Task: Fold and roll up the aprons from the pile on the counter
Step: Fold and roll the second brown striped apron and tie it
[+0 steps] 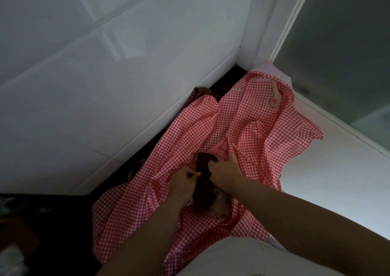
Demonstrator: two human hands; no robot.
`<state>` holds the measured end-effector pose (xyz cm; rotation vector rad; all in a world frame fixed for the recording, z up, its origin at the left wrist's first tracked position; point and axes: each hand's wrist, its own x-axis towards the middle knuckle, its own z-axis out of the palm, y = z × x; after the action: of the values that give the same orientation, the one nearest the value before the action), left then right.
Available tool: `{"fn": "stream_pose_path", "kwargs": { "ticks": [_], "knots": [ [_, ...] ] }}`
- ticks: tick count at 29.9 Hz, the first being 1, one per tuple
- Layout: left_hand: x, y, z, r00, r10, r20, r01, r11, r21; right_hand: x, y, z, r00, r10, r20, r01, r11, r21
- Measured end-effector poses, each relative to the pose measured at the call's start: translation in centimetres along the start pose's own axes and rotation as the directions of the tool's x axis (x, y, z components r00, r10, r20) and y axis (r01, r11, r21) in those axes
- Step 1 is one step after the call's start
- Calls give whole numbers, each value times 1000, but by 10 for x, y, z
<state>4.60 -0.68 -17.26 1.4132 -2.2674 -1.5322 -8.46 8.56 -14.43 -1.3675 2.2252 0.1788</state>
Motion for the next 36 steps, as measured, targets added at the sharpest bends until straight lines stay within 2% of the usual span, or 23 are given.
{"fn": "stream_pose_path", "kwargs": {
  "ticks": [2,4,5,6,8,10,12,15,17,19,23,27,34,36],
  "knots": [
    [1,11,-5,998,3,59,-4,1000,18,0,4,-1,998,57,13,-58,979,194],
    [1,26,-14,997,55,59,-58,996,62,3,7,-6,990,135,47,-141,869,474],
    [1,36,-17,995,89,36,-93,991,100,5,7,-10,978,188,92,-202,737,644],
    [-1,49,-23,991,136,1,-135,980,144,4,6,-16,965,234,116,-231,558,797],
    [-6,75,-26,967,247,-58,-226,944,239,16,10,-5,945,309,111,-197,261,945],
    [-14,95,-24,902,423,-85,-380,872,308,4,-3,-28,928,351,120,-155,73,985],
    [-18,107,-24,800,590,-114,-527,780,337,-10,-13,-59,921,365,134,-88,-139,986],
    [-17,127,-42,707,658,-259,-627,753,201,-19,-12,-93,969,235,80,24,-409,912],
    [-16,140,-59,663,676,-323,-661,730,174,-28,-13,-117,992,125,22,49,-537,842],
    [-16,155,-73,620,718,-317,-691,691,213,-33,-16,-137,996,74,-44,79,-574,815],
    [-30,184,-97,530,781,-331,-693,624,361,-47,-21,-171,990,70,-119,138,-548,825],
    [-41,210,-129,430,844,-321,-692,536,484,-65,-30,-208,952,59,-302,297,-424,855],
    [-62,270,-203,334,921,-199,-741,387,548,-102,-63,-289,827,60,-559,561,-158,812],
    [-71,291,-230,240,955,-174,-676,293,676,-112,-78,-317,772,46,-634,635,-109,765]
  ]
}}
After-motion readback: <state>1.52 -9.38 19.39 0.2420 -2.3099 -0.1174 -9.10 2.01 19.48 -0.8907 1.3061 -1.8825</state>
